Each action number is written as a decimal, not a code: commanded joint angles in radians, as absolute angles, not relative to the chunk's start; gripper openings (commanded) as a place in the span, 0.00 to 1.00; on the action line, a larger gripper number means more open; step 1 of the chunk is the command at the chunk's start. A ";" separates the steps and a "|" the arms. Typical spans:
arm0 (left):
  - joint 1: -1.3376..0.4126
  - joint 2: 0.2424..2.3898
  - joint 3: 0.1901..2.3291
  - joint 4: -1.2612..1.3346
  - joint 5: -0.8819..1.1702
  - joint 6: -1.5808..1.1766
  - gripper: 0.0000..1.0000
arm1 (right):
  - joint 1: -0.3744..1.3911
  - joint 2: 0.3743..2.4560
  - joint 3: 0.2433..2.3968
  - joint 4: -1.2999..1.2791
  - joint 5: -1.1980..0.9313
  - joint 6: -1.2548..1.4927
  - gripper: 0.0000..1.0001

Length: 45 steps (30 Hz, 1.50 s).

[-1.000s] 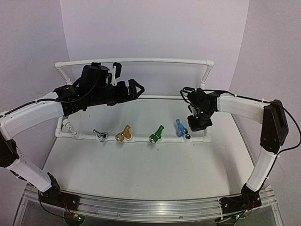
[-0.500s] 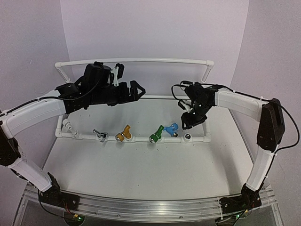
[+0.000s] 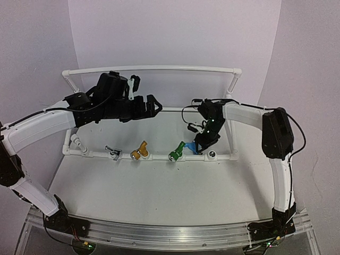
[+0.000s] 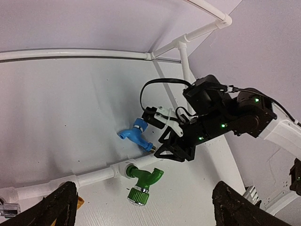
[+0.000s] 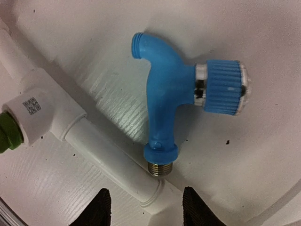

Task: Install the water faucets
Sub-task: Pick up the water faucet from the center of the board.

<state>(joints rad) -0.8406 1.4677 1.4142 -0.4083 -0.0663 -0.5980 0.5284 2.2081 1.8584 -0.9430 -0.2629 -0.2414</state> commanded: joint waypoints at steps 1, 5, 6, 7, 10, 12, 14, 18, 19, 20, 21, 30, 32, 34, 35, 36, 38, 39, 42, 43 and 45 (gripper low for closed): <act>-0.834 1.464 1.467 -0.407 -0.094 -0.580 1.00 | 0.529 2.249 1.897 -0.951 -0.316 -0.278 0.46; -0.834 1.466 1.472 -0.407 -0.099 -0.578 1.00 | 0.530 2.283 1.880 -0.883 -0.258 -0.273 0.43; -0.834 1.467 1.474 -0.407 -0.100 -0.576 1.00 | 0.530 2.289 1.874 -0.867 -0.241 -0.272 0.42; -0.834 1.469 1.476 -0.407 -0.102 -0.576 1.00 | 0.530 2.293 1.867 -0.849 -0.223 -0.271 0.41; -0.834 1.474 1.481 -0.406 -0.105 -0.573 1.00 | 0.530 2.308 1.856 -0.815 -0.184 -0.257 0.37; -0.834 1.476 1.484 -0.406 -0.107 -0.573 1.00 | 0.530 2.322 1.859 -0.805 -0.173 -0.253 0.34; -0.834 1.479 1.489 -0.409 -0.111 -0.573 1.00 | 0.530 2.335 1.867 -0.801 -0.163 -0.247 0.33; -0.835 1.486 1.501 -0.421 -0.124 -0.574 1.00 | 0.529 2.348 1.871 -0.801 -0.154 -0.242 0.31; -0.834 1.485 1.503 -0.422 -0.128 -0.576 1.00 | 0.529 2.347 1.871 -0.801 -0.153 -0.242 0.26; -0.832 1.484 1.503 -0.423 -0.130 -0.578 1.00 | 0.529 2.343 1.870 -0.802 -0.151 -0.244 0.19; -0.831 1.483 1.504 -0.426 -0.132 -0.582 1.00 | 0.527 2.337 1.870 -0.803 -0.149 -0.247 0.11; -0.783 1.454 1.511 -0.461 -0.077 -0.605 1.00 | 0.515 2.102 1.873 -0.781 -0.177 -0.352 0.00; -0.772 1.432 1.494 -0.444 -0.065 -0.611 1.00 | 0.515 2.037 1.885 -0.761 -0.209 -0.346 0.00; -0.765 1.407 1.471 -0.408 -0.055 -0.615 1.00 | 0.515 1.983 1.909 -0.734 -0.258 -0.302 0.00; -0.764 1.396 1.462 -0.383 -0.046 -0.614 1.00 | 0.515 1.952 1.919 -0.721 -0.286 -0.277 0.00; -0.764 1.387 1.453 -0.357 -0.034 -0.611 1.00 | 0.515 1.924 1.927 -0.703 -0.326 -0.235 0.00; -0.764 1.373 1.435 -0.284 0.022 -0.595 0.99 | 0.515 1.879 1.941 -0.653 -0.389 -0.157 0.00; -0.764 1.370 1.429 -0.245 0.057 -0.587 0.98 | 0.516 1.861 1.943 -0.624 -0.417 -0.105 0.00; -0.764 1.374 1.420 -0.131 0.145 -0.569 0.94 | 0.520 1.816 1.942 -0.540 -0.506 0.040 0.00; -0.764 1.378 1.419 -0.095 0.179 -0.567 0.92 | 0.524 1.805 1.935 -0.510 -0.552 0.076 0.00; -0.765 1.387 1.416 -0.026 0.230 -0.562 0.90 | 0.531 1.781 1.911 -0.430 -0.714 0.137 0.00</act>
